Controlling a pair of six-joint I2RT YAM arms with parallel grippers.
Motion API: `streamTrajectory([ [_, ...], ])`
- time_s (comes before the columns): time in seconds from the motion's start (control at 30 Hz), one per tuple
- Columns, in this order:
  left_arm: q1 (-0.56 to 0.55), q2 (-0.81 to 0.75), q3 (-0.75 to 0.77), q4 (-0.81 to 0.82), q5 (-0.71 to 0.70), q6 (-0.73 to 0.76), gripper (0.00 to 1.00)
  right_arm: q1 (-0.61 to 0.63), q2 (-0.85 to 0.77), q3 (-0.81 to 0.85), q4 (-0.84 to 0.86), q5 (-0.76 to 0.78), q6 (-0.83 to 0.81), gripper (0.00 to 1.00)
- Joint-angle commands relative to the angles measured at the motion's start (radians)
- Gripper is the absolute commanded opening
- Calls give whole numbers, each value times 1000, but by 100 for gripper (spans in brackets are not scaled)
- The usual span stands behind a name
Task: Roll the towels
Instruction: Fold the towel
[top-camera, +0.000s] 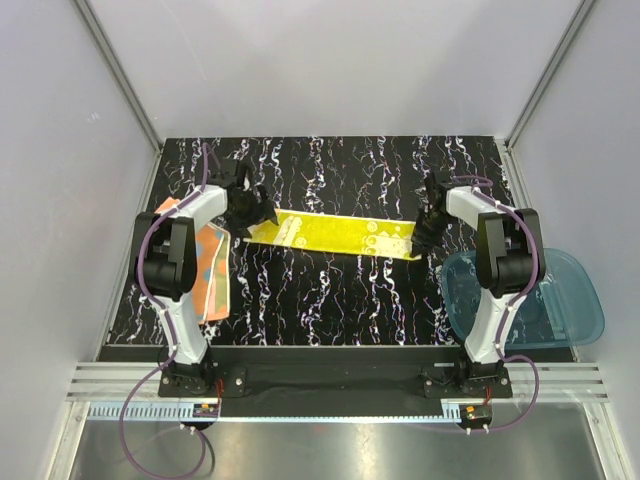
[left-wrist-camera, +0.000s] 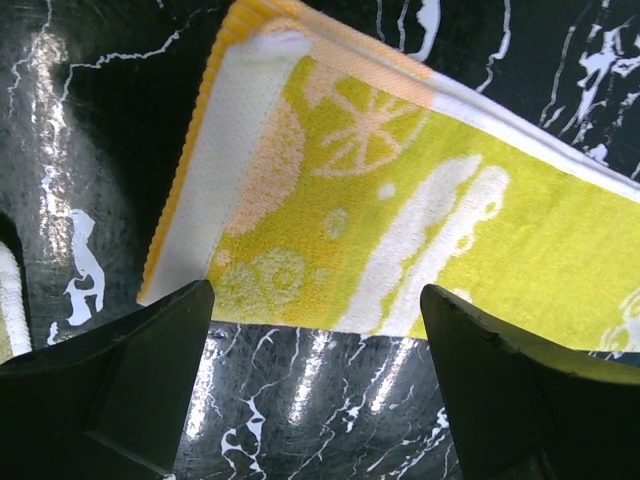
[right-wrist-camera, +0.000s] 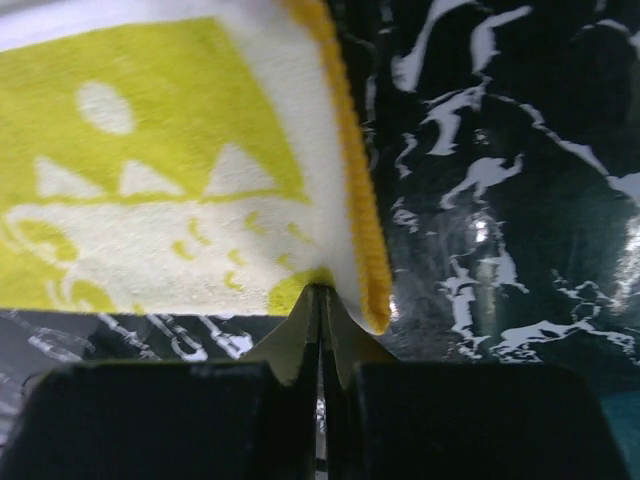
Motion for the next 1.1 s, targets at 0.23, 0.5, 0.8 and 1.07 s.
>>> streamTrajectory([
  [0.23, 50, 38, -41, 44, -31, 13, 89, -6, 35, 52, -105, 284, -33, 9],
  [0.5, 50, 9, -33, 11, -46, 7, 89, -1, 15, 159, -220, 415, -49, 37],
  [0.8, 65, -164, 110, -151, -10, 93, 99, 3, -163, 285, -211, 326, -37, 67],
  [1.07, 64, -482, -36, -128, -131, 156, 99, 10, -350, -13, 118, -240, 118, 72],
])
